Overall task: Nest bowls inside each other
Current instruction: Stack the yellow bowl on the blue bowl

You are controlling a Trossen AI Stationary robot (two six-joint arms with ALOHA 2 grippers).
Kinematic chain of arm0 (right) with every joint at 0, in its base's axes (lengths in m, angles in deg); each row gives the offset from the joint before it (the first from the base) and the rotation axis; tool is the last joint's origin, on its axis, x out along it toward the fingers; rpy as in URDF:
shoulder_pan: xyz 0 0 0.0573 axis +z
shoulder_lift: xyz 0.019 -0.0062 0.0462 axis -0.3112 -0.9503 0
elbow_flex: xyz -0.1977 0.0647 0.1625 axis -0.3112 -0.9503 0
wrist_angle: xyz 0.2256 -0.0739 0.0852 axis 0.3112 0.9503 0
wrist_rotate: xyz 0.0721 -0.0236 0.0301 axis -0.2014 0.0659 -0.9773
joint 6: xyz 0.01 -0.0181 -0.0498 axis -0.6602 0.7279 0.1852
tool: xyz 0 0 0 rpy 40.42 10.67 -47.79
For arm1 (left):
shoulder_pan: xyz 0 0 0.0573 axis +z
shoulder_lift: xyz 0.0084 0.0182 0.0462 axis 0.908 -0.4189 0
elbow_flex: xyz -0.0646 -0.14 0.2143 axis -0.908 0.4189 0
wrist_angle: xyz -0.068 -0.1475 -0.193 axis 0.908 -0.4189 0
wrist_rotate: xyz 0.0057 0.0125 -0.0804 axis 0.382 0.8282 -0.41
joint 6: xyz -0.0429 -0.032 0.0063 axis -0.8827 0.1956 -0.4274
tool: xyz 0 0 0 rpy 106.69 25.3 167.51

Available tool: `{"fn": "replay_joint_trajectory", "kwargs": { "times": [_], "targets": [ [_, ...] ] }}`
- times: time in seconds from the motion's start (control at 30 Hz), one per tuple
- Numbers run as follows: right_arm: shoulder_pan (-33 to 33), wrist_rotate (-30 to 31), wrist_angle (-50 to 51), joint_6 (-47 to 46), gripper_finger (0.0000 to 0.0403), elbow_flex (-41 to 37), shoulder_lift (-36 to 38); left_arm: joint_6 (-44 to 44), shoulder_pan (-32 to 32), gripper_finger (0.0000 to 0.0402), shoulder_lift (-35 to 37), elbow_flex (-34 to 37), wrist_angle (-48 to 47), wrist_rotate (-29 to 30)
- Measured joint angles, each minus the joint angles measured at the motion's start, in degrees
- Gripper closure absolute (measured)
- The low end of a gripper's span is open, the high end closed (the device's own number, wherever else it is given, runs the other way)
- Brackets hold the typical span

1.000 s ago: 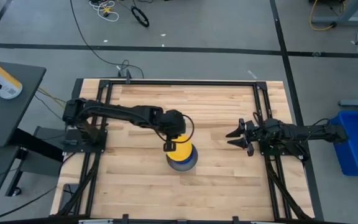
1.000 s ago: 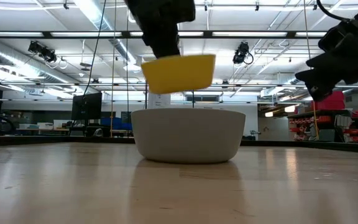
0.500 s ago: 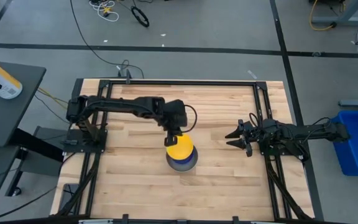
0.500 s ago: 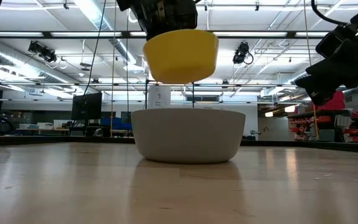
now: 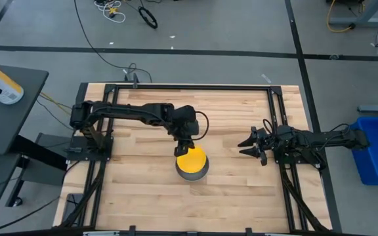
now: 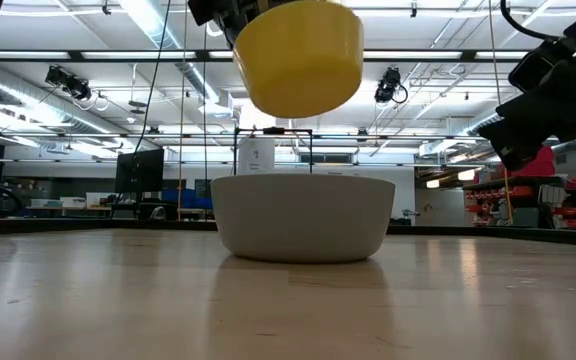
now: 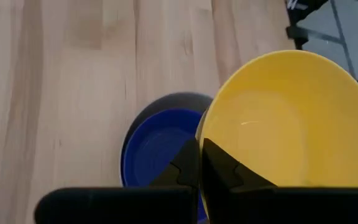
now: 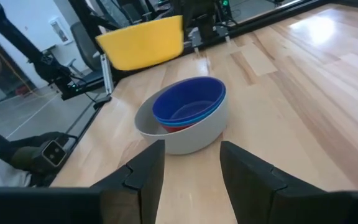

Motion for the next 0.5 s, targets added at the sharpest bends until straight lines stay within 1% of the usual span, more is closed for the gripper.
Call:
{"fn": "replay_joint_trajectory", "kwargs": {
  "times": [0.23,0.33,0.37,0.43,0.5],
  "targets": [
    [0.01,-0.89,-0.35,-0.17,0.0241,0.0,0.02,1.5,0.36,0.0396,0.0,0.1,-1.53,2.85],
    [0.01,-0.9,-0.34,-0.17,0.0242,0.0,0.02,1.69,-0.08,0.0396,-2.04,0.04,-1.54,4.4],
    [0.01,-0.89,-0.33,-0.17,0.0241,0.0,0.02,1.91,-0.18,0.0396,-2.91,0.29,-2.8,4.59],
    [0.01,-0.96,-0.39,-0.14,0.0239,0.0,0.04,2.11,-0.68,0.0396,-5.07,0.13,-0.81,4.59],
    [0.02,-1.32,-0.68,-0.19,0.0238,0.0,-0.2,3.13,-0.64,0.0396,-6.24,0.15,-2.77,5.85]
  ]
}}
